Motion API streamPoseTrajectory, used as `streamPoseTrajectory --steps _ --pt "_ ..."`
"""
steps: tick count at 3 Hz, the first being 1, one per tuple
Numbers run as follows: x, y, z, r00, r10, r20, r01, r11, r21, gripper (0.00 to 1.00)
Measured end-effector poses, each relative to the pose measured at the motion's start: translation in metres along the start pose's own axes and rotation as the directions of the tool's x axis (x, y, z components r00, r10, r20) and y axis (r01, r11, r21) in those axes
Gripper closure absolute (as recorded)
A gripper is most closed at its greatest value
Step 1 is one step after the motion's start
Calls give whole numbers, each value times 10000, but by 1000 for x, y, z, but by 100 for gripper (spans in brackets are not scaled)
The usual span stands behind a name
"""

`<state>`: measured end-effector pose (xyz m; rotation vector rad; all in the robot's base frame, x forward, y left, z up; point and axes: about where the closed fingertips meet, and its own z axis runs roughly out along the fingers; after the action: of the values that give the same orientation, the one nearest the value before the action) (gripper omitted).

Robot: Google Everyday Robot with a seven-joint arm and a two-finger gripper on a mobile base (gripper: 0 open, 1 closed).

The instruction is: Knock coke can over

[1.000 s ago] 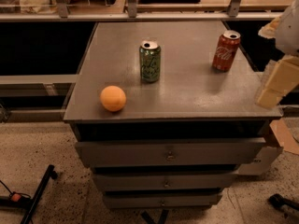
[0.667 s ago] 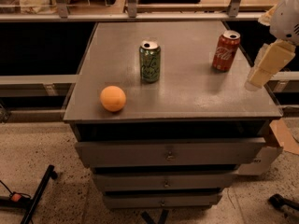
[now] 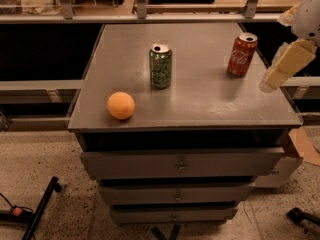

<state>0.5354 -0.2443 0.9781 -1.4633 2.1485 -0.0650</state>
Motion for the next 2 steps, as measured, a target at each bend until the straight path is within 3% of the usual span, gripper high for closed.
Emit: streamPoseTrajectory --steps 1,2 --pt "-7 -32 5 9766 1068 1867 -1090 9940 13 0" --pt "-13 -65 23 9286 1947 3160 -2018 9794 -105 0"
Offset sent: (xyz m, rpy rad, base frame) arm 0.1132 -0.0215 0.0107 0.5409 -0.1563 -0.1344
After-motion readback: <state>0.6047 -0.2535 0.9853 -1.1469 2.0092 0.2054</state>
